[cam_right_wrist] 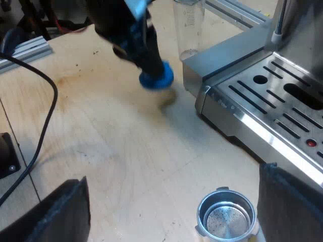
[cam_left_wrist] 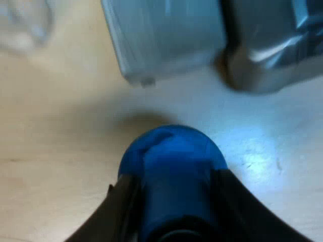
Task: Grind coffee beans and then tamp
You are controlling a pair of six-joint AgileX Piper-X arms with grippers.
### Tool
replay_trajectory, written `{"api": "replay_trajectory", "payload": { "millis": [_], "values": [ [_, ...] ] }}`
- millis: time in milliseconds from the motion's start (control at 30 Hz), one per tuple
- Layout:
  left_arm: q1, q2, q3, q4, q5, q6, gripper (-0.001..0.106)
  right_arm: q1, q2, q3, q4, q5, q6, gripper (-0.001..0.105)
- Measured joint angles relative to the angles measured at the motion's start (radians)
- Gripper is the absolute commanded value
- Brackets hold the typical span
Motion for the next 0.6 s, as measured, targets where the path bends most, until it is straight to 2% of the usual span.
{"api": "replay_trajectory", "payload": {
  "millis": [167, 300, 433, 600],
  "values": [
    [0.0, -0.209, -0.003, 0.03, 0.025, 0.0, 0.0, 0.0, 0.0, 0.0, 0.0, 0.0, 0.0, 0.07],
    [0.0, -0.316, -0.002, 0.064, 0.035, 0.0, 0.0, 0.0, 0.0, 0.0, 0.0, 0.0, 0.0, 0.07],
    [0.0, -0.433, -0.002, 0.079, 0.11, -0.005, 0.0, 0.0, 0.0, 0.0, 0.0, 0.0, 0.002, 0.07],
    [-0.059, -0.534, -0.008, 0.137, 0.193, -0.062, 0.0, 0.0, 0.0, 0.0, 0.058, 0.0, 0.054, 0.07]
  ]
}}
